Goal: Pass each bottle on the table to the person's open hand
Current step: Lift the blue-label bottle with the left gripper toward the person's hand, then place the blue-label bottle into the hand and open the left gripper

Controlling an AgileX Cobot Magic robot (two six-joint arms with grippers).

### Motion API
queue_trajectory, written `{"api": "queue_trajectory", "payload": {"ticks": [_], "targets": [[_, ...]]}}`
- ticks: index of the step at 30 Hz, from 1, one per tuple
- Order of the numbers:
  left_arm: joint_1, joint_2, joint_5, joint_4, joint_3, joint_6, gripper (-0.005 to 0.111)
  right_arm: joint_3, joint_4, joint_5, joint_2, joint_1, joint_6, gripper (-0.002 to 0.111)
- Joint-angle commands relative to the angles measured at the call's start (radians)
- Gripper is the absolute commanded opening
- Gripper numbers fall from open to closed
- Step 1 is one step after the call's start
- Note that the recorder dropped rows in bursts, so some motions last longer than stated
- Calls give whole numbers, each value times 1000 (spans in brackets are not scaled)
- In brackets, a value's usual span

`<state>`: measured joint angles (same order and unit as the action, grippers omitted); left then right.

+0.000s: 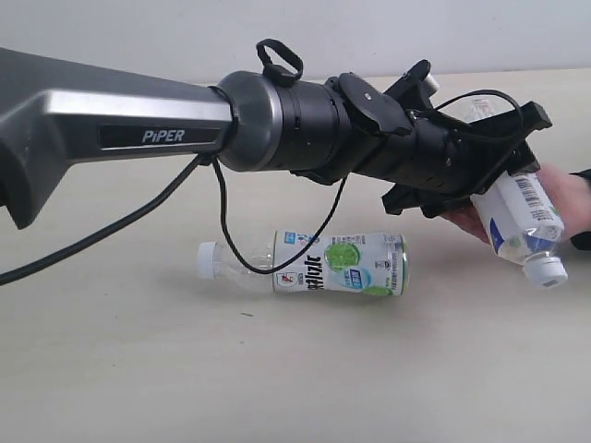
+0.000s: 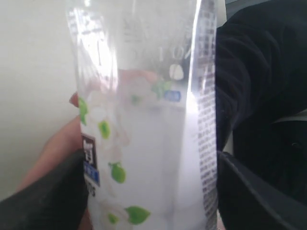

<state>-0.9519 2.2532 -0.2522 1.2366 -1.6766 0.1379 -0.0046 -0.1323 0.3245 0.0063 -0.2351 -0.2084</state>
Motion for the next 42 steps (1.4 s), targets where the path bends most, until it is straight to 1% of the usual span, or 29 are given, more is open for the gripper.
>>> {"api": "queue_trajectory", "payload": {"ticks": [1, 4, 7, 13, 20, 30, 33, 36, 37, 39, 42], "targets": [[-4, -5, 16, 5, -7, 41, 65, 5, 0, -12, -6, 3, -3, 0], [-4, -5, 16, 5, -7, 41, 77, 5, 0, -12, -6, 3, -3, 0], [-4, -5, 16, 3, -7, 41, 82, 5, 0, -12, -6, 3, -3, 0], [-4, -5, 11, -10, -7, 46, 82, 5, 0, -12, -6, 3, -3, 0], [7, -22, -37, -34, -7, 46, 82, 5, 0, -12, -6, 3, -3, 0], [45, -133, -121, -191, -7, 50, 82, 5, 0, -12, -6, 3, -3, 0], [48, -170, -153, -252, -7, 133, 80, 5, 0, -12, -6, 3, -3, 0], [48, -208, -184, -328, -7, 210, 71, 5, 0, -12, -6, 3, -3, 0], [48, -222, -200, -349, -7, 248, 66, 5, 0, -12, -6, 3, -3, 0], [49, -247, -239, -387, -7, 283, 52, 5, 0, -12, -6, 3, -3, 0], [60, -280, -298, -417, -7, 327, 23, 5, 0, -12, -6, 3, -3, 0]]}}
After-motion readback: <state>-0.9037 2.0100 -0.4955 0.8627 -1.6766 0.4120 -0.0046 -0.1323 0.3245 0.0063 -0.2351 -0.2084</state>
